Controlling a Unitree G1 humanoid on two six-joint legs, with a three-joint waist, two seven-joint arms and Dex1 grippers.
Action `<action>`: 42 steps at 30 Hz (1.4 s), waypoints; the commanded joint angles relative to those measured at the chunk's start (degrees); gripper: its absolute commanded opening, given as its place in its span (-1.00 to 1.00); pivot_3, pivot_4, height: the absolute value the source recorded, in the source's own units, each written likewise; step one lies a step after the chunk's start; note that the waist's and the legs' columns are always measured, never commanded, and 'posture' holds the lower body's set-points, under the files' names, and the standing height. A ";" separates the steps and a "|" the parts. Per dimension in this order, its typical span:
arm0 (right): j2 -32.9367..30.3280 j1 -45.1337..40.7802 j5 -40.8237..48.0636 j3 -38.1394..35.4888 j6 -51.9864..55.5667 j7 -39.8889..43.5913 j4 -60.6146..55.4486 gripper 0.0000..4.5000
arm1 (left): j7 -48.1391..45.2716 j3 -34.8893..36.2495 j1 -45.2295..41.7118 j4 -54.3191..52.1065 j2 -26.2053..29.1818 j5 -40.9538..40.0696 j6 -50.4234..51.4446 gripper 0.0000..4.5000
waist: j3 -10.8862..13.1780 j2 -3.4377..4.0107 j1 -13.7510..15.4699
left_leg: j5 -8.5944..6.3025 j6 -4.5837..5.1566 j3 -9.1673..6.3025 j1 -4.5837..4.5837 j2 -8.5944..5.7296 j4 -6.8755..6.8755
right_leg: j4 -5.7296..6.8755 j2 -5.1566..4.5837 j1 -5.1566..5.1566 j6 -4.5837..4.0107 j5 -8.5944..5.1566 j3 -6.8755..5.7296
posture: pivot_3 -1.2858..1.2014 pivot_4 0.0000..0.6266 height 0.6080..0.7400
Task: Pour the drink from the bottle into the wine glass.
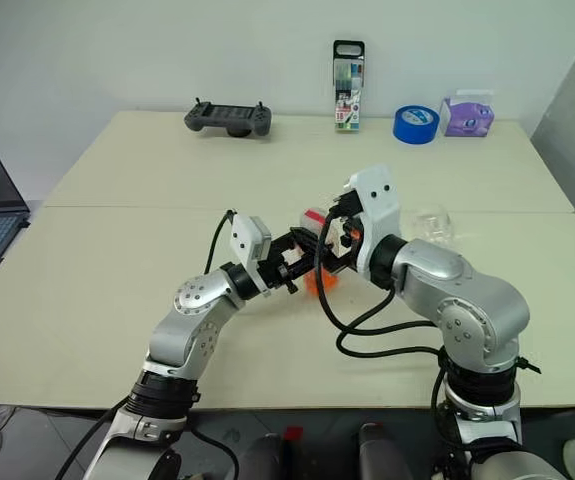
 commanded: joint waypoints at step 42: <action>-0.92 -2.91 0.92 2.39 2.04 -3.70 -1.04 0.35 | 0.14 1.05 0.27 -4.31 -0.01 -1.29 -0.88 -0.19 | 0.00 0.00 0.02 | 0.00 0.00 0.01 -0.01 -0.01 -0.01 | -0.02 0.08 0.00 0.00 0.00 0.01 | 0.03 -0.52 1.00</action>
